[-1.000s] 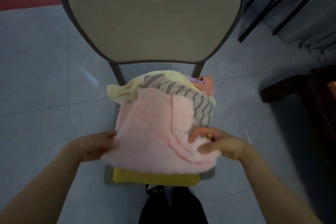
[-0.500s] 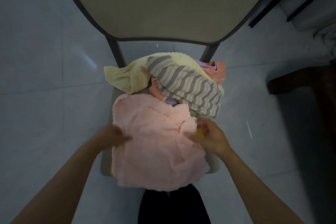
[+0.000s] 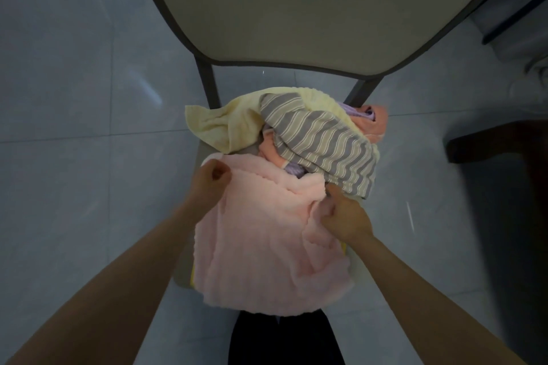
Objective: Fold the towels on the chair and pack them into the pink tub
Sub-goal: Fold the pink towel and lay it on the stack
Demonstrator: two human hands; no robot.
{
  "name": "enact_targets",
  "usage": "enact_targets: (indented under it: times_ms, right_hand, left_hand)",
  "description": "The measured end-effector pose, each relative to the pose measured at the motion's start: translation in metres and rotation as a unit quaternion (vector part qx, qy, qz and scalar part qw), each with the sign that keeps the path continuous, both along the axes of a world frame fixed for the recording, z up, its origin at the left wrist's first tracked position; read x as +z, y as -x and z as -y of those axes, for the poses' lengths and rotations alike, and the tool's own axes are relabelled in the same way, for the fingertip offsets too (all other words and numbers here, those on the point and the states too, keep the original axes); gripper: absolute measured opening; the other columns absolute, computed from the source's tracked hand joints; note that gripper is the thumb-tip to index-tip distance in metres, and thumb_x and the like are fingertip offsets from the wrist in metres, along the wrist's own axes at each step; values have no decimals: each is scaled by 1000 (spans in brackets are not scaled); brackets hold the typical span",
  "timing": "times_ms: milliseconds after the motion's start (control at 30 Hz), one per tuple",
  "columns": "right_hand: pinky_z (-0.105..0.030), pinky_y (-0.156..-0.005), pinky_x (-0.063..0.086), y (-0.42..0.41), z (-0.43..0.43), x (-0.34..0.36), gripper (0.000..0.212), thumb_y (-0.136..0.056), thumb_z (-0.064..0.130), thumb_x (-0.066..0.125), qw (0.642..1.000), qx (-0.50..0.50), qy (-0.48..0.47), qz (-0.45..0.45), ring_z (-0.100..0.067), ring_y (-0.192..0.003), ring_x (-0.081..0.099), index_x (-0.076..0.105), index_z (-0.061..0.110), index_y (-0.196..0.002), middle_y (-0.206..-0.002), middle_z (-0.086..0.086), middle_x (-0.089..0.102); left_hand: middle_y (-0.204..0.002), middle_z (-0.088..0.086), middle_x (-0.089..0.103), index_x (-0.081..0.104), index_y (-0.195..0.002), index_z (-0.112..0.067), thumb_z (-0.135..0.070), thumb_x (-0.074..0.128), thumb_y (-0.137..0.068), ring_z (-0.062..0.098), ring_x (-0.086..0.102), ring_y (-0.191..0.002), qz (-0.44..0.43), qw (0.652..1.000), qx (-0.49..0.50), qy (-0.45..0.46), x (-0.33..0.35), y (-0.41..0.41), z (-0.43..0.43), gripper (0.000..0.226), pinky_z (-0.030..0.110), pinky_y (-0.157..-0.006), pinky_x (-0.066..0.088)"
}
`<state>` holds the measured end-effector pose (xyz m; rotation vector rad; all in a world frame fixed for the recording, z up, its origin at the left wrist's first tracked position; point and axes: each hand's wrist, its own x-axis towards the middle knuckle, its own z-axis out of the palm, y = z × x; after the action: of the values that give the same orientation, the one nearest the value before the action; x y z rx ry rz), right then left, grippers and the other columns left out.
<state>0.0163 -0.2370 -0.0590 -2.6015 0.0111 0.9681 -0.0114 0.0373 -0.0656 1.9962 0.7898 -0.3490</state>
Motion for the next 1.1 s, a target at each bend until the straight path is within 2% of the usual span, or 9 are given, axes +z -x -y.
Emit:
enact_targets:
  times_ms: [133, 233, 367, 467, 600, 733, 800, 900, 1100]
  right_hand:
    - [-32, -72, 47, -4, -5, 4, 56, -70, 43, 59, 998, -9, -63, -10, -28, -89, 63, 56, 20, -120, -86, -2, 65]
    - [-32, -72, 48, -5, -6, 0, 65, -59, 66, 55, 997, -25, -78, 12, -21, -85, 61, 62, 22, -106, -87, 7, 63]
    - [-33, -71, 47, -4, -10, 1, 57, -63, 58, 73, 998, -32, -23, 40, -22, -89, 60, 57, 23, -105, -93, 3, 63]
    - [-35, -71, 45, 2, -17, -2, 60, -66, 44, 74, 998, -48, -6, 34, -30, -97, 61, 46, 18, -111, -103, -6, 64]
    - [-34, -65, 42, 7, -17, -6, 47, -78, 26, 65, 998, -41, -18, 33, -37, -89, 62, 36, 13, -113, -90, -14, 62]
    - [-28, -66, 39, -4, 0, 7, 57, -73, 7, 70, 994, -102, -35, 11, -34, -93, 62, 42, 5, -123, -96, -18, 65]
    - [-26, -68, 43, -12, 11, 26, 51, -66, 1, 74, 990, -138, -24, -17, -30, -92, 64, 56, 5, -114, -94, -16, 68]
    - [-28, -63, 43, -18, 19, 59, 20, -63, 3, 79, 988, -147, -51, -5, -24, -70, 59, 70, 1, -80, -72, -13, 65]
    - [-25, -56, 33, -31, -23, 92, 10, -65, 15, 56, 950, -154, -267, 54, -8, -62, 44, 61, 7, -66, -64, 3, 49]
  left_hand:
    - [-81, -5, 63, 61, -91, -21, -31, 79, -71, 11, 61, -77, -30, 996, -84, -4, -8, -4, 3, 29, 26, -75, 50]
    - [-78, -6, 65, 66, -75, -24, -21, 76, -75, 16, 64, -83, -14, 989, -138, -45, -13, -5, 7, 10, 25, -77, 49]
    - [-91, -4, 61, 64, -85, -23, -23, 73, -77, 19, 60, -91, -3, 991, -124, -49, -16, -4, 6, 12, 35, -86, 49]
    - [-103, -3, 56, 55, -109, -25, -37, 78, -71, 19, 55, -98, -55, 992, -111, -26, -16, -3, 13, 47, 41, -92, 47]
    - [-90, -9, 59, 54, -81, -39, -42, 69, -75, 21, 57, -94, -65, 991, -113, -23, -23, -1, 19, 16, 52, -96, 42]
    - [-82, -4, 62, 66, -89, -23, -29, 74, -77, 14, 57, -77, 26, 999, -17, 13, -15, -4, 3, 16, 27, -77, 46]
    - [-81, -1, 61, 65, -95, -19, -25, 78, -73, 16, 57, -74, 24, 996, 73, 34, -11, -5, -18, 25, 28, -74, 48]
    - [-84, 1, 62, 66, -91, -23, -34, 78, -64, 30, 62, -87, -19, 990, 135, 23, -17, -4, -43, 32, 47, -87, 52]
    - [-131, -3, 55, 70, -107, -28, -34, 66, -81, 27, 41, -124, -80, 979, -51, -183, -28, -16, -34, 27, 44, -103, 28]
